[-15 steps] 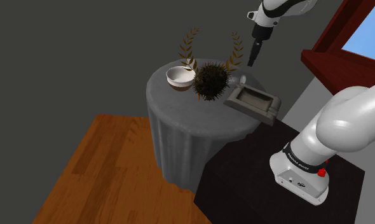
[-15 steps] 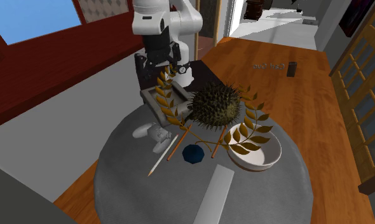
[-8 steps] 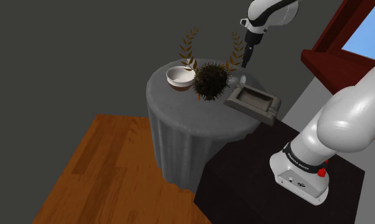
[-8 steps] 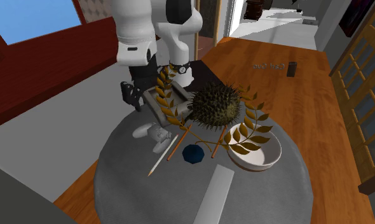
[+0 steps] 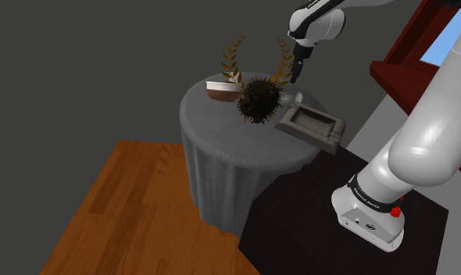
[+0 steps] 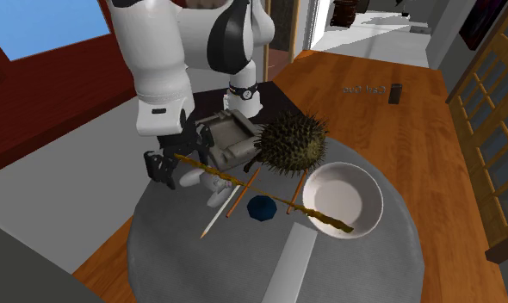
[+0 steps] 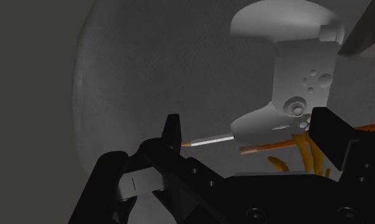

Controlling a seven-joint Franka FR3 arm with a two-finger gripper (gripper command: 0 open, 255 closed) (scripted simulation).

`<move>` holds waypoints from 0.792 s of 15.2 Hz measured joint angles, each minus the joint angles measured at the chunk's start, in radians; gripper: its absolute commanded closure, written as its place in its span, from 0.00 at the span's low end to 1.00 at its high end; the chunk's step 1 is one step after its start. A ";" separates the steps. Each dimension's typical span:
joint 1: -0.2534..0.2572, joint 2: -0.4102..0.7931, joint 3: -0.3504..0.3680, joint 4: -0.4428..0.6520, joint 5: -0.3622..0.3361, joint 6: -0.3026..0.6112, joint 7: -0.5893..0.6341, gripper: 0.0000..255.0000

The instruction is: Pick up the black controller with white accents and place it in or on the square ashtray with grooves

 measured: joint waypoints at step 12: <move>-0.017 0.077 0.019 -0.002 0.061 0.069 -0.047 0.00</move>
